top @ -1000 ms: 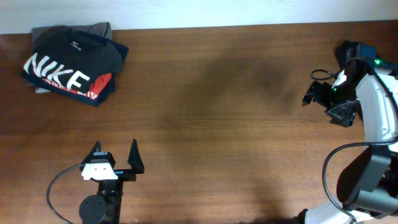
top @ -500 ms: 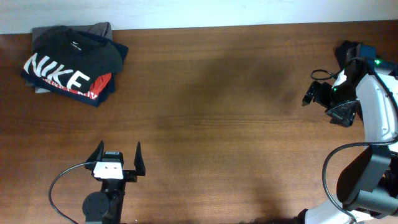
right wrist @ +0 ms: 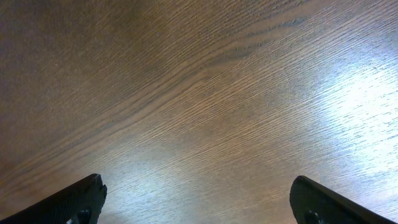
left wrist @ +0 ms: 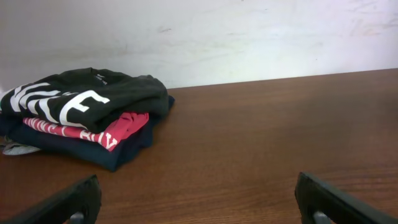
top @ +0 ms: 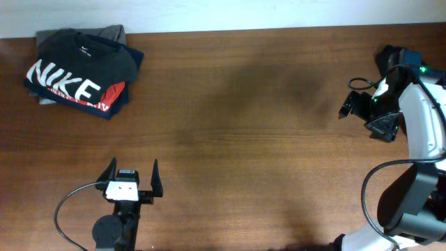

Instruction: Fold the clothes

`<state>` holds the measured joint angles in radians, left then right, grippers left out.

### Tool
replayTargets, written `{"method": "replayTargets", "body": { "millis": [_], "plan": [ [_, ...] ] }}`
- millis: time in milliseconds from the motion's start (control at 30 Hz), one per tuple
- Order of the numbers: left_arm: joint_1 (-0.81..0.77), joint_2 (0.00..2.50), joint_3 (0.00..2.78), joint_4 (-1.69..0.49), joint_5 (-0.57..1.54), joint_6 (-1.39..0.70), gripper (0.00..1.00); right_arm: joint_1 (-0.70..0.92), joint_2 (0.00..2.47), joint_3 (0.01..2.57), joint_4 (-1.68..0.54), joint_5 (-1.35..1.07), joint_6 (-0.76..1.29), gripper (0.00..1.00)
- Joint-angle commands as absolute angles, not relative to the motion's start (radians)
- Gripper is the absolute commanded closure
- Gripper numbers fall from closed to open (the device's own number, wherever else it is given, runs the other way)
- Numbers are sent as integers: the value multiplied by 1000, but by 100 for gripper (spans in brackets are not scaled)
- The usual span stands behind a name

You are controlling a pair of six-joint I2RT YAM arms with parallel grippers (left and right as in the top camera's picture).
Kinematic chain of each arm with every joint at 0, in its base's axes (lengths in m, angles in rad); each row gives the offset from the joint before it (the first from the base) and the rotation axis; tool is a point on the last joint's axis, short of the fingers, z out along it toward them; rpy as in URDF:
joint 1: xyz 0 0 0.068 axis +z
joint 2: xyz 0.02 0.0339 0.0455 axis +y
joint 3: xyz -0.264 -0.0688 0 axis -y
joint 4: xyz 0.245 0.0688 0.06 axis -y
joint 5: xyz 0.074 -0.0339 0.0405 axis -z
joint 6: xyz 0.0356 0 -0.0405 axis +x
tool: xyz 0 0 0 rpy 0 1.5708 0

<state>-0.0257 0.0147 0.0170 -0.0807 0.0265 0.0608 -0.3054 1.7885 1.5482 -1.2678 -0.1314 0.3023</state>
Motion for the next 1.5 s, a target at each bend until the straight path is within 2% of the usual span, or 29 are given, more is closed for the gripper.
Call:
{"method": "replayTargets", "body": {
  "millis": [0, 700, 1467],
  "plan": [
    [-21, 5, 9, -79, 41, 77, 1, -308, 1772, 1562, -1267, -122, 296, 1],
    [-21, 6, 9, -79, 41, 77, 1, -307, 1721, 1562, -1267, -122, 296, 1],
    [-21, 6, 9, -79, 41, 77, 1, -307, 728, 1536, -1258, -89, 292, 1]
  ]
}}
